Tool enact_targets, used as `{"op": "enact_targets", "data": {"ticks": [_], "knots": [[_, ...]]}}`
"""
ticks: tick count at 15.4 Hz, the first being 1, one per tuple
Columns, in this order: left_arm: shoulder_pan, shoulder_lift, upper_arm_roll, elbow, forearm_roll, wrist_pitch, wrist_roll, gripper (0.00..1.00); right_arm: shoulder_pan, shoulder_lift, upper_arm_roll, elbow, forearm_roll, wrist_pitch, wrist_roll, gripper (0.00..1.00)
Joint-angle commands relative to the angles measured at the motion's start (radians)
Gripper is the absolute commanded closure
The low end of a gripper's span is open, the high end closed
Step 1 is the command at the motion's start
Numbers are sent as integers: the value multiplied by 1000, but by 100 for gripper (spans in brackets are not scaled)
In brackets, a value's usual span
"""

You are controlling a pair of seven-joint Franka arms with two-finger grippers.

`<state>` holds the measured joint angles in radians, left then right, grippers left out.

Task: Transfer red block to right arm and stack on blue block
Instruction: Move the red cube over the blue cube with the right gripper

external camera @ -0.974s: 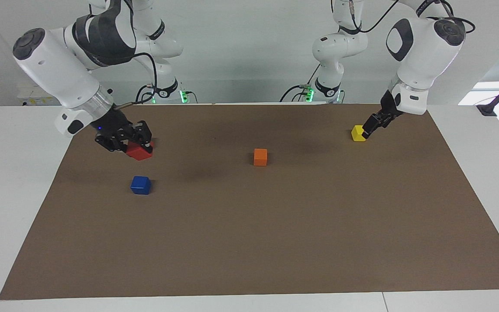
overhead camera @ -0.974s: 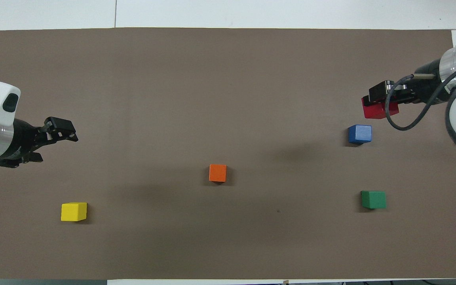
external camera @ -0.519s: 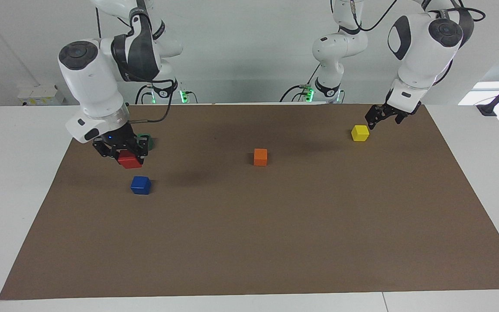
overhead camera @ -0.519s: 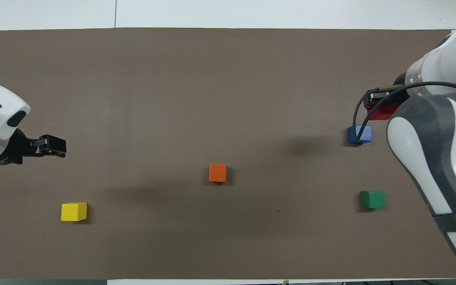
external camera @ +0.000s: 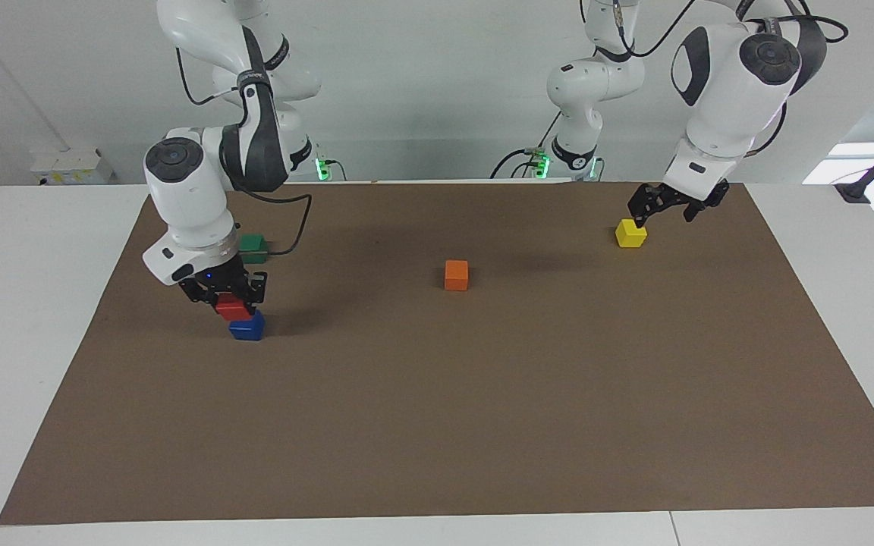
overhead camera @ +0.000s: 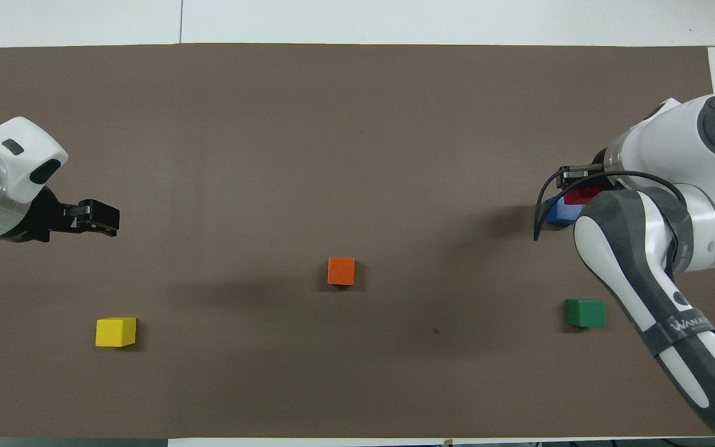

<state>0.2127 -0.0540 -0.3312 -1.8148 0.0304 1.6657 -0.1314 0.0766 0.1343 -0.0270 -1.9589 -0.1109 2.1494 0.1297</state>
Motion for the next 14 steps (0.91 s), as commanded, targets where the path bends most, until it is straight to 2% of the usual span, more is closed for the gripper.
{"op": "enact_targets", "data": {"ticks": [1,4,6,14], "knots": [[-53,91,27,118,28,-55,9,0,-18,-22,9,-61,-27,58,39,100],[-145,79,130,111,25,-55,9,0,-41,-18,7,-135,-27,146,50,100],[-148,76,132,109,25,-55,13,0,-54,-22,7,-178,-27,208,45,100],[-127,83,141,118,19,-7,131,0,-66,-25,10,-186,-27,207,53,100]]}}
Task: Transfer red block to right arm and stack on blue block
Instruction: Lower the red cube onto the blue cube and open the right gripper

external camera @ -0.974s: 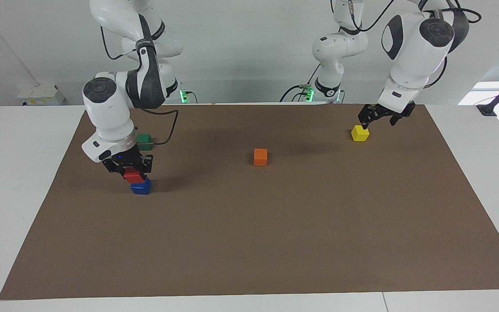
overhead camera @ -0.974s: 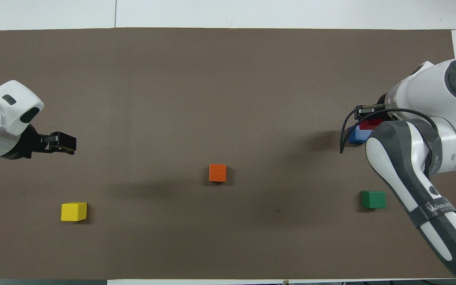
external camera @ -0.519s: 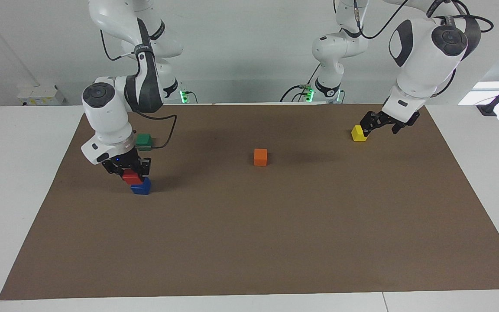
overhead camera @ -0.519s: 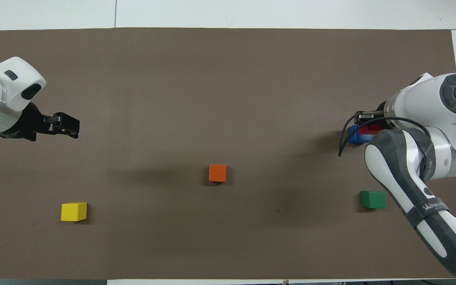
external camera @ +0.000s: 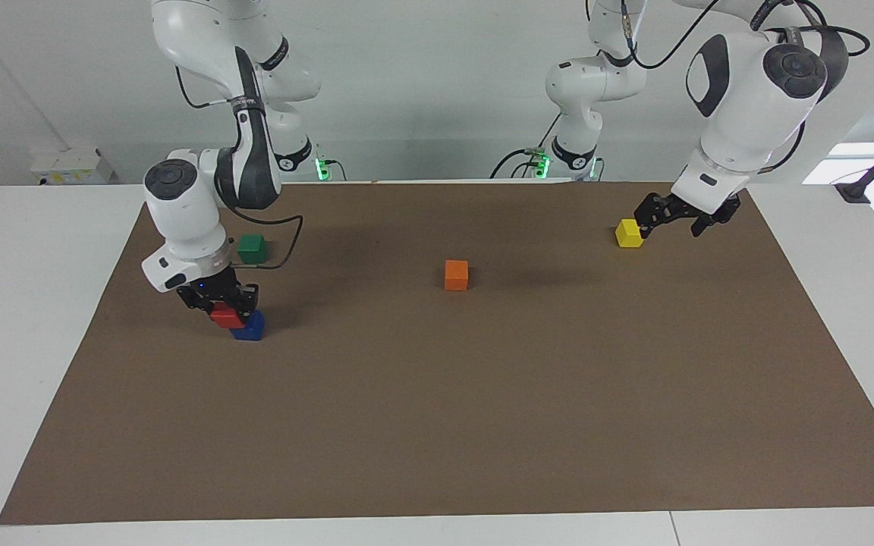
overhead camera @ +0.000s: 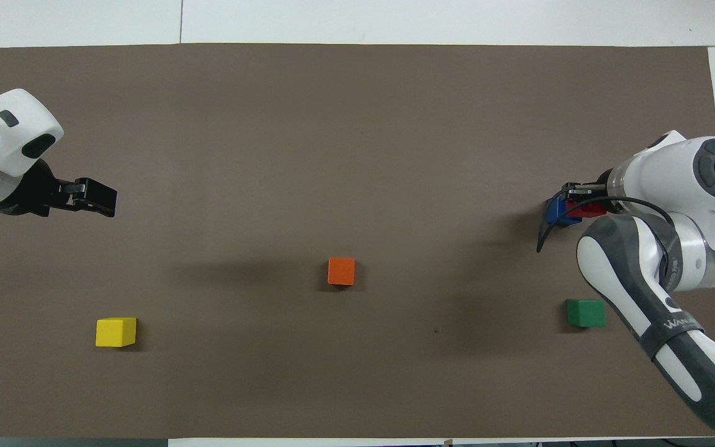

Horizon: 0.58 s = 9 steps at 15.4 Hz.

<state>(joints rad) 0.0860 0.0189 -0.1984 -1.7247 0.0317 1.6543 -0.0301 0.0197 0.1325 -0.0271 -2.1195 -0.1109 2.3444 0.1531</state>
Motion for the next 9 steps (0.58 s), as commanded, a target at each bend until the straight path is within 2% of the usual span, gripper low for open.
{"op": "enact_targets", "data": {"ticks": [1,4,6,9], "knots": [[-2,9,5,33,17,-7,30,0,-7,-25,10,-36,-27,12,29,100],[-9,3,2,33,17,-56,32,0,2,-30,10,-42,-27,13,31,100],[-17,-29,4,17,17,-99,32,0,2,-27,10,-42,-27,12,31,100],[-17,-30,4,2,17,-50,35,0,2,-19,10,-42,-27,12,28,100]]}}
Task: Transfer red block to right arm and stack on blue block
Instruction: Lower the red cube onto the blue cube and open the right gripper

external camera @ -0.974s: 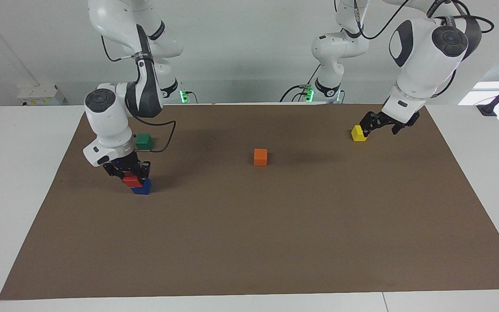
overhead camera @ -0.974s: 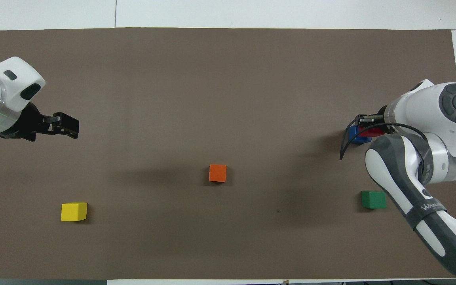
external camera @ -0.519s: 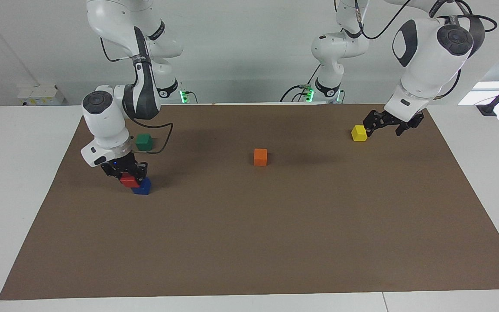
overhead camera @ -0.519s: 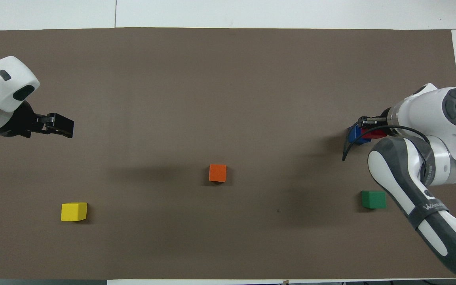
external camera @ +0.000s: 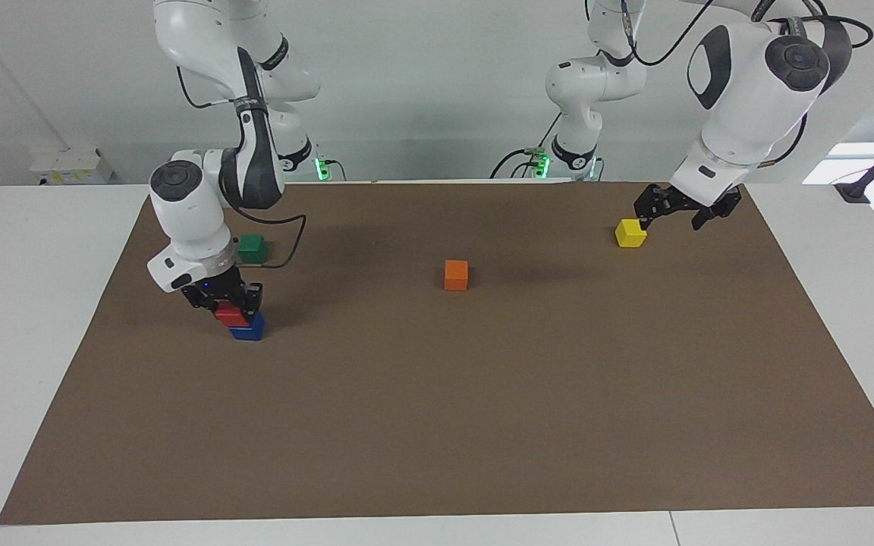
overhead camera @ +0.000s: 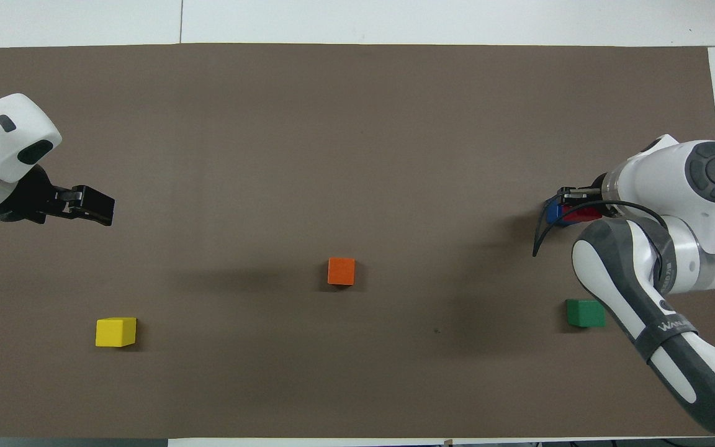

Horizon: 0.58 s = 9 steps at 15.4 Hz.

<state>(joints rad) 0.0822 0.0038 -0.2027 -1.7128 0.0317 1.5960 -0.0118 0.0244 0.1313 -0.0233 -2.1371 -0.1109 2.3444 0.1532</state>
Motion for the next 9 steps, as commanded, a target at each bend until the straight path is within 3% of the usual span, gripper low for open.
{"op": "enact_targets", "data": {"ticks": [1,9], "knots": [[-15,-15,9,-10,17,12,16,0,-3,-18,8,-24,-27,12,29,100],[-16,-10,8,19,19,1,90,0,5,-22,9,-38,-27,13,32,100]]}}
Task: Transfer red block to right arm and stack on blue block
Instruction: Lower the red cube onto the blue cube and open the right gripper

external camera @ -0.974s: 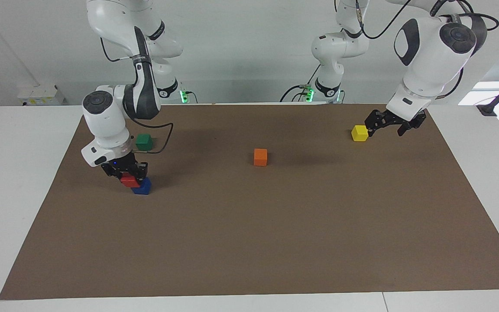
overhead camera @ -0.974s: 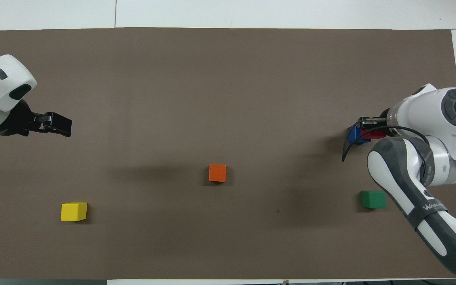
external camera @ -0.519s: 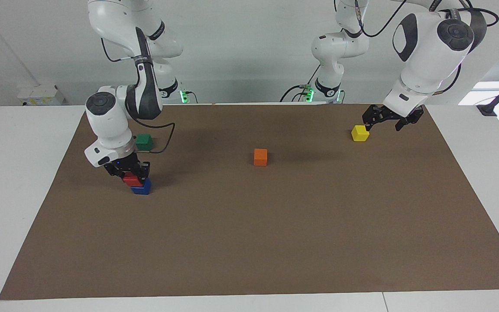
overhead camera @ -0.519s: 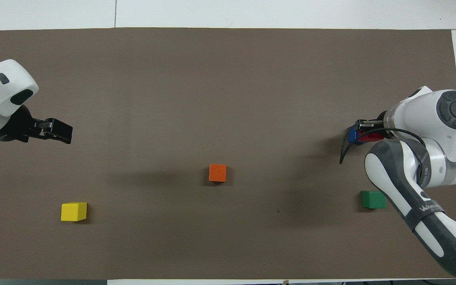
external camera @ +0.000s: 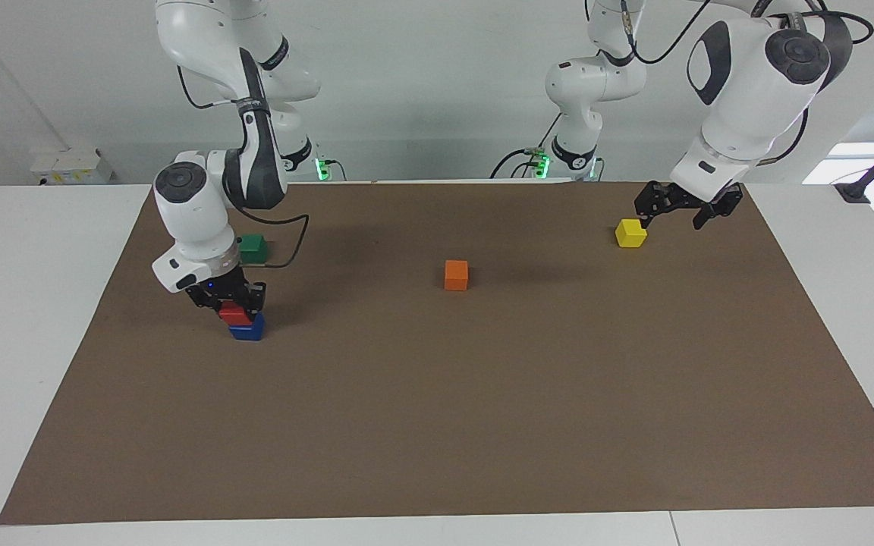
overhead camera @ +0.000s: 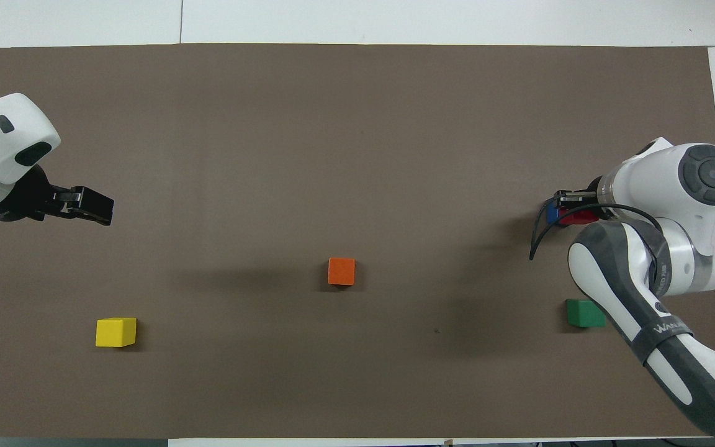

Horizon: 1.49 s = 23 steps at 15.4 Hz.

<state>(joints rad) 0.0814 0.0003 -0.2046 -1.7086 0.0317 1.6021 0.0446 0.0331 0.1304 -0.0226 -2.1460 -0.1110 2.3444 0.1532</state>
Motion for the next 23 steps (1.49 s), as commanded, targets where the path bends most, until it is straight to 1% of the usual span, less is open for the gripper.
{"op": "enact_targets", "data": {"ticks": [1,3,7,8,9,10,11,12,13,15,16,18,20,23], "knots": [[-14,-5,14,26,17,-5,32,0,-4,-23,9,-29,-27,13,32,100],[-12,-8,21,26,17,5,20,0,-4,-23,9,-29,-27,13,31,100],[-14,-8,30,33,16,-16,-29,0,-6,-21,9,-29,-27,15,29,100],[-15,-14,27,23,16,-7,-31,0,-6,-21,7,-29,-27,15,29,86],[-15,-20,28,21,16,-2,-35,0,-6,-20,9,-28,-27,15,31,62],[-14,-19,31,21,16,-1,-37,0,-6,-20,7,-26,-27,15,31,39],[-14,-19,33,26,16,-1,-35,0,-6,-20,9,-23,-27,13,31,23],[-15,-19,28,26,16,1,-34,0,-7,-20,7,-23,-26,13,31,13],[-15,-20,22,27,16,1,-34,0,-7,-20,9,-21,-26,13,31,8],[-15,-20,14,29,17,-1,-37,0,-7,-18,9,-18,-24,10,31,6],[-15,-20,16,29,17,-1,-37,0,-7,-17,9,-14,-24,4,31,1],[-15,-25,25,26,17,-4,-37,0,-6,-14,10,29,-12,-36,29,0],[-5,-31,30,21,17,-4,-35,0,-6,-18,15,101,8,-135,26,0],[0,-36,31,18,17,-5,-37,0,-6,-46,27,217,109,-282,19,0]]}}
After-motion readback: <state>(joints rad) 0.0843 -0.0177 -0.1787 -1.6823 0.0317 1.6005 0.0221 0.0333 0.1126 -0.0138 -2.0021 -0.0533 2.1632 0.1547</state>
